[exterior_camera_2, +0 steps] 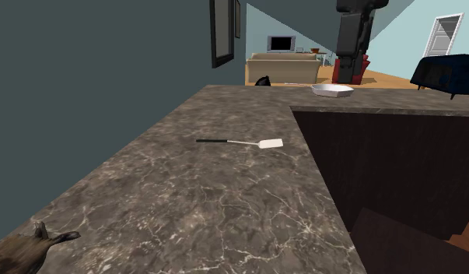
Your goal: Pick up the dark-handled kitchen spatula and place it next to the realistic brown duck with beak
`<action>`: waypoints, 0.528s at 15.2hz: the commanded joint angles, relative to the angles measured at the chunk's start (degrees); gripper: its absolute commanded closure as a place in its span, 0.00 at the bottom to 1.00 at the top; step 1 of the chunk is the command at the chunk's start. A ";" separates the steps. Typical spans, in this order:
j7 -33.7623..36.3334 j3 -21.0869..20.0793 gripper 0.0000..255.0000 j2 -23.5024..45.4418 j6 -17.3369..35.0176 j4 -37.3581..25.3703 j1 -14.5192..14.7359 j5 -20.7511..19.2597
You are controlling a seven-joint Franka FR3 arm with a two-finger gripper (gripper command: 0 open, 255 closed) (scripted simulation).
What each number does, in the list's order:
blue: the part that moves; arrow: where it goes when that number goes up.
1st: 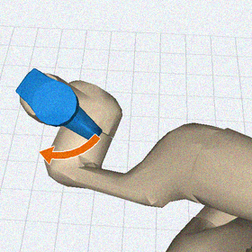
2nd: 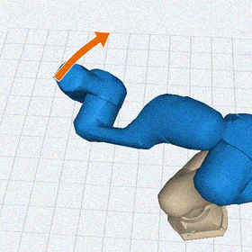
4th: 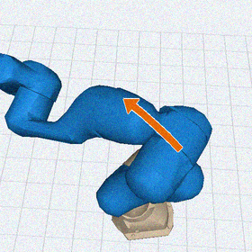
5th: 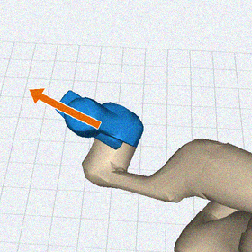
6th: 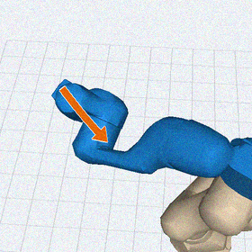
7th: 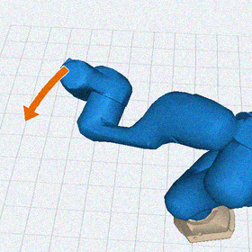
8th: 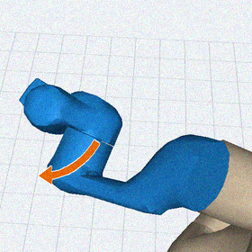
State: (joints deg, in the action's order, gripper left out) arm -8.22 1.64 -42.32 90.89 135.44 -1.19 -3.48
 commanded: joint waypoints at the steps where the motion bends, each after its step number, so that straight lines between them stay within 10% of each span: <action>1: 0.00 0.00 0.00 0.00 0.00 0.00 0.00 0.00; 8: -9.02 4.67 0.00 11.87 12.79 -0.75 1.23 -1.36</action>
State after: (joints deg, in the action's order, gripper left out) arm -15.88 5.71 -32.03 101.92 134.88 -0.17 -4.74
